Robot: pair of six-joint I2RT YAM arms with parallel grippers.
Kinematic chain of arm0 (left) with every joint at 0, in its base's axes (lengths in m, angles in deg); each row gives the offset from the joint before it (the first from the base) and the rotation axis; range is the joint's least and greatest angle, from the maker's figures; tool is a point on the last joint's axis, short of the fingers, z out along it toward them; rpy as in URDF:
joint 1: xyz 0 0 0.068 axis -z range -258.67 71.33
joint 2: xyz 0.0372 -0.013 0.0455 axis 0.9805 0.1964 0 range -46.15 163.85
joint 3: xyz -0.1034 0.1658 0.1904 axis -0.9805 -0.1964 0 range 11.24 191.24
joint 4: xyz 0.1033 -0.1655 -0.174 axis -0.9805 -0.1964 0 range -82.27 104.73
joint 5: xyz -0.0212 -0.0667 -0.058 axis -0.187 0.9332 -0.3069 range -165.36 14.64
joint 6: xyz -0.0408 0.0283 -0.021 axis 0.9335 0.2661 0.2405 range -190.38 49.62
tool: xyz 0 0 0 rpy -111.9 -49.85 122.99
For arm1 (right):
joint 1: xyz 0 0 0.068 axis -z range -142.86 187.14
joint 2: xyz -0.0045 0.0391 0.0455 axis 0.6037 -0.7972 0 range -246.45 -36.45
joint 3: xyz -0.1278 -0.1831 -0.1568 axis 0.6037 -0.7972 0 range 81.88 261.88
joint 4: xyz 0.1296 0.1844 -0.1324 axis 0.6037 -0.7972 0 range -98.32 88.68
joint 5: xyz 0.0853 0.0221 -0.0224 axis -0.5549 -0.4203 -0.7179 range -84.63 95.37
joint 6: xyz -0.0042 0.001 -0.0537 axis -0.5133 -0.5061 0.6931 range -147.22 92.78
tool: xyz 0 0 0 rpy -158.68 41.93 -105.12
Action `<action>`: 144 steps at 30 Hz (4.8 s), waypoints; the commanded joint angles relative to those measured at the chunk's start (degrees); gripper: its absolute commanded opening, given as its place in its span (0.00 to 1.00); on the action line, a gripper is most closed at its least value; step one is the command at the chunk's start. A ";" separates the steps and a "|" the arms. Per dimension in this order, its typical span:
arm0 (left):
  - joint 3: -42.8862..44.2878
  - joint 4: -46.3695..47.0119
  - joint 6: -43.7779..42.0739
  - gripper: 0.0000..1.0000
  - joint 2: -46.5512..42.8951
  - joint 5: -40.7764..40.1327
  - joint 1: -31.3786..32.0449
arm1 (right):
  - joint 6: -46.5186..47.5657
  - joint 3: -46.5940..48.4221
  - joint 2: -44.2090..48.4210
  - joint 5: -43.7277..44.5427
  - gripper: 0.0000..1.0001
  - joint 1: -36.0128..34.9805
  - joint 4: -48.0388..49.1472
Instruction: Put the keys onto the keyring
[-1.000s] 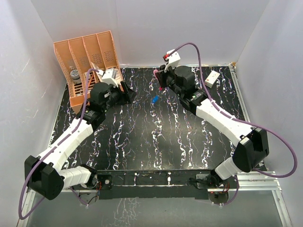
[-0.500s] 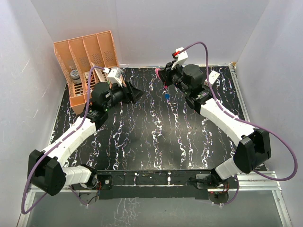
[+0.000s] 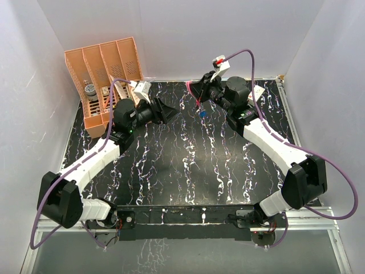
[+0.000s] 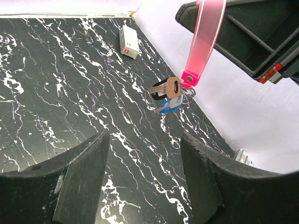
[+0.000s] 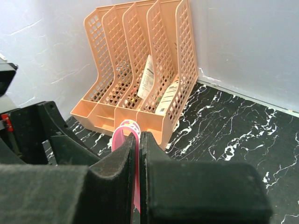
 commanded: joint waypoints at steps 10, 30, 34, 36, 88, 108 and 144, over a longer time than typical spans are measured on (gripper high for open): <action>1.72 6.33 1.21 0.61 2.39 2.93 0.62 | -2.80 -0.28 2.49 -3.04 0.00 0.17 6.01; 0.51 12.62 -15.68 0.64 5.09 -2.27 9.57 | -6.26 -0.12 2.15 -4.52 0.00 0.17 7.81; -2.28 17.61 -19.10 0.63 4.99 -5.82 10.27 | -6.60 -0.35 2.40 -4.83 0.00 0.23 7.91; -2.80 19.21 -20.30 0.62 5.29 -7.48 10.32 | -6.82 -0.54 2.48 -4.92 0.00 0.24 8.07; -1.69 32.52 -21.71 0.32 10.90 -9.99 11.68 | -8.45 -2.64 3.38 -6.18 0.00 0.23 9.58; -2.58 19.79 -25.15 0.00 4.49 -15.55 12.17 | -6.37 -3.28 5.52 6.64 0.00 2.31 4.58; -5.67 12.18 -22.97 0.00 4.52 -14.71 12.95 | -4.70 -5.22 8.82 9.29 0.00 4.35 10.47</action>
